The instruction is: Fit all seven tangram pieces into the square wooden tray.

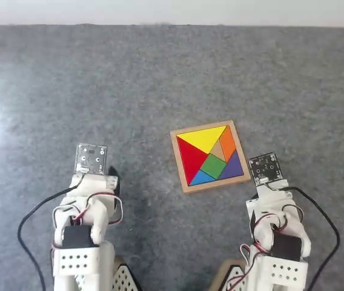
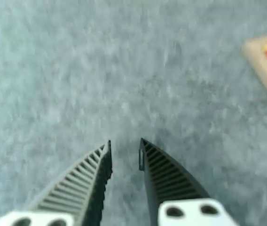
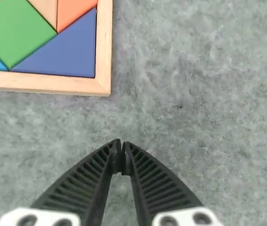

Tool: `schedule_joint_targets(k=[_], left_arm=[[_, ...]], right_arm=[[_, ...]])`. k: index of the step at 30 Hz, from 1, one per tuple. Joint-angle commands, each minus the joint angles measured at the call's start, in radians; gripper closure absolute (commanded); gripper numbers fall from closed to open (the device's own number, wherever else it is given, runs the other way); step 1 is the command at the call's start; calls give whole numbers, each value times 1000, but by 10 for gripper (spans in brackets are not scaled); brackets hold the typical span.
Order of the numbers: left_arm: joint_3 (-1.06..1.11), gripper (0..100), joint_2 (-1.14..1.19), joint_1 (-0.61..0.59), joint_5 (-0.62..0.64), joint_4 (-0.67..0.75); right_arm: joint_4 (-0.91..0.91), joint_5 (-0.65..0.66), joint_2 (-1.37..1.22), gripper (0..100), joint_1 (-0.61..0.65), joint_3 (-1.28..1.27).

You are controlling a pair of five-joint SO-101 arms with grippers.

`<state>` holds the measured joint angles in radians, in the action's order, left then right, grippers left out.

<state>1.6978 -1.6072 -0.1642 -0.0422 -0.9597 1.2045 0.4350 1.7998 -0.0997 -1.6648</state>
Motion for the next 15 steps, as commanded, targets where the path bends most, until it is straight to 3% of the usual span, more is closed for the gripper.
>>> schedule_joint_targets(k=[1, 9, 15], left_arm=[[-8, 908, -60, -3, -8, -80], [-13, 908, -189, -3, -8, -288], [-13, 908, -212, -5, -6, -302]], right_arm=[[7, 9, 5, 991, 7, -20], [7, 9, 5, 991, 7, -20], [7, 9, 5, 991, 7, -20]])
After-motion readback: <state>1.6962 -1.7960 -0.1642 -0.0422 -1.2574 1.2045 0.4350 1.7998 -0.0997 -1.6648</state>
